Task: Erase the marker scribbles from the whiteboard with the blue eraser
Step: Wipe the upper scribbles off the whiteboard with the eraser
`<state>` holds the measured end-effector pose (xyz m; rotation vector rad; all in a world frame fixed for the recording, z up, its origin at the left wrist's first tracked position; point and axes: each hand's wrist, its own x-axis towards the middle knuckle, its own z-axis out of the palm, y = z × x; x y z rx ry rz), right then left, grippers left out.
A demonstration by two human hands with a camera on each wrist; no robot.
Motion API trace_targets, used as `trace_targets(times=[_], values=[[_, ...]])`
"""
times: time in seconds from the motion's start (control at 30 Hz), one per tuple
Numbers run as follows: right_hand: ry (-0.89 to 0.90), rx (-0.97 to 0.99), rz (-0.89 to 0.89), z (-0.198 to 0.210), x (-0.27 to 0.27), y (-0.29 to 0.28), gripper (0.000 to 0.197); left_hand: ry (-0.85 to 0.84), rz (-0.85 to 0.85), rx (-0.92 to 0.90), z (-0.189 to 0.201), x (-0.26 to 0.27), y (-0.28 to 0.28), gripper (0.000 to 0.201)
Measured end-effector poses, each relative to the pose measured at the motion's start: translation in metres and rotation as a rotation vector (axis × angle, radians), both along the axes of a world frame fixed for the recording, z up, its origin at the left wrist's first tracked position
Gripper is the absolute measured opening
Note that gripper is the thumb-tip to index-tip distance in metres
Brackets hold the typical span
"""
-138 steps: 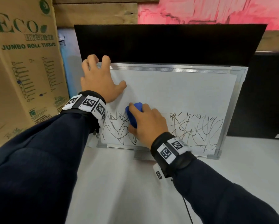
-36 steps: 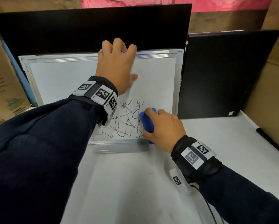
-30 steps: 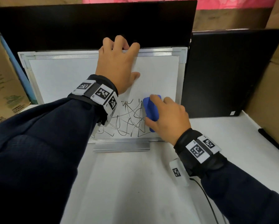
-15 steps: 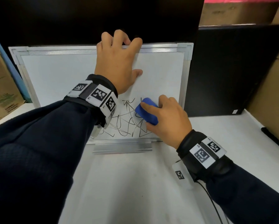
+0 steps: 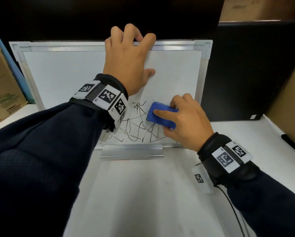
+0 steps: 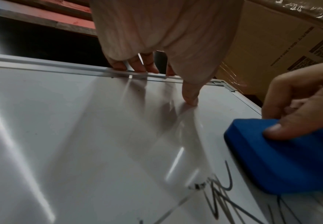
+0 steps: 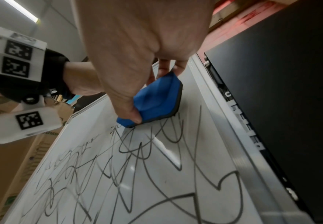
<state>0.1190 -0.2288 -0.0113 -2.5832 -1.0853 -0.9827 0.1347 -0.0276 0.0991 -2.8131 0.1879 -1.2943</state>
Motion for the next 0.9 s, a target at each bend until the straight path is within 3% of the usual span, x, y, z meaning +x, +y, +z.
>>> trace_targets(times=[0.1,0.27,0.47,0.63,0.8,0.9], values=[[-0.054,0.075,-0.020,0.005,0.006,-0.001,0.042,-0.004,-0.001,0.002,0.000,0.000,0.000,0.061],[-0.042,-0.030,0.015,-0.003,0.001,0.005,0.039,-0.001,0.005,0.002,0.000,0.001,0.001,0.061],[-0.083,0.082,-0.028,0.006,0.009,-0.017,0.036,0.005,0.008,-0.006,0.000,0.000,0.001,0.062],[-0.029,-0.021,0.038,-0.008,0.002,0.004,0.039,0.004,0.003,-0.004,0.000,0.000,0.000,0.063],[-0.046,0.083,0.003,0.005,0.011,-0.022,0.038,0.007,0.014,-0.004,0.000,0.000,0.000,0.063],[-0.023,0.038,0.017,-0.007,0.004,-0.006,0.037,0.003,0.010,-0.006,0.000,0.000,0.000,0.062]])
